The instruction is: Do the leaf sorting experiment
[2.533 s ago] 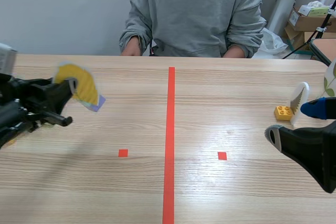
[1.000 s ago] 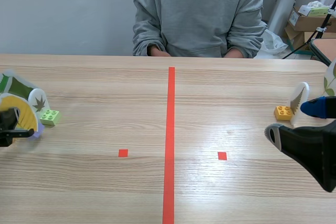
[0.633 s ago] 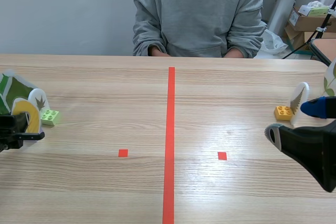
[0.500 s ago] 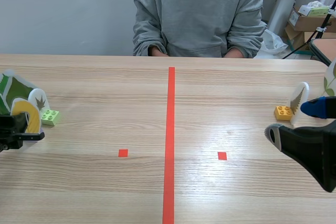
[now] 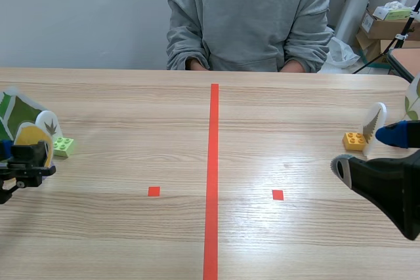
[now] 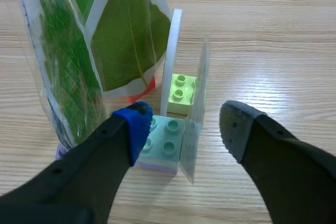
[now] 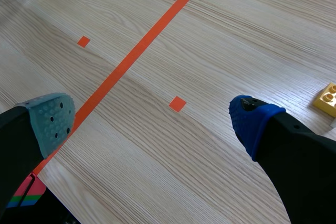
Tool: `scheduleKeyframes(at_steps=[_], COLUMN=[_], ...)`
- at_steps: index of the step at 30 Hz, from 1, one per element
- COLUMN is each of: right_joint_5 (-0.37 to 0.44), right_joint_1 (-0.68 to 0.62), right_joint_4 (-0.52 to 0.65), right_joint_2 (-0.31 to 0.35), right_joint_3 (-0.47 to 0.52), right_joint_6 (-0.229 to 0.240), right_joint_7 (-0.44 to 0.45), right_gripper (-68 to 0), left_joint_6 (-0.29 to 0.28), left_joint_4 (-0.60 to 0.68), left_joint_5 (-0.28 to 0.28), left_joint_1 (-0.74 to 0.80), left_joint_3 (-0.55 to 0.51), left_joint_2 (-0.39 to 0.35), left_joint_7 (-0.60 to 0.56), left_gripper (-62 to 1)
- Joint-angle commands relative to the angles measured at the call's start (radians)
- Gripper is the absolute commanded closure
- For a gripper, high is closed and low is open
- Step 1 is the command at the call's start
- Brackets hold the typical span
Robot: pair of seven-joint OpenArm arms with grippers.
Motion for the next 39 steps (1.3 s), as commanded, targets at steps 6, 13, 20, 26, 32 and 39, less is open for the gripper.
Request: scheduleKeyframes(at_steps=[6,13,20,26,32,39], right_joint_5=[0.007,0.007,0.007,0.007,0.007,0.007], right_joint_1=[0.012,0.012,0.012,0.012,0.012,0.012], right_joint_4=[0.002,0.002,0.002,0.002,0.002,0.002], right_joint_2=[0.005,0.005,0.005,0.005,0.005,0.005], right_joint_3=[0.005,0.005,0.005,0.005,0.005,0.005], right_joint_6=[0.008,0.008,0.008,0.008,0.008,0.008], right_joint_7=[0.014,0.014,0.014,0.014,0.014,0.015], right_gripper=[-60.6,-60.6,-60.6,-60.6,-60.6,-60.6], left_joint_6=[-0.015,-0.027,-0.032,-0.042,-0.116,-0.183], left_joint_4=[0.029,0.174,0.387,0.548,0.660,0.795], left_joint_5=[-0.015,-0.016,-0.016,-0.025,-0.111,-0.146], left_joint_1=[0.008,0.072,0.159,0.241,0.331,0.444], left_joint_3=[-0.007,-0.008,-0.011,-0.014,-0.014,-0.014], left_joint_2=[-0.011,-0.024,-0.055,-0.078,-0.117,-0.167], left_joint_7=[-0.035,-0.037,-0.023,-0.020,-0.001,0.037], left_gripper=[-43.5,-45.2,-45.2,-45.2,-45.3,-45.3])
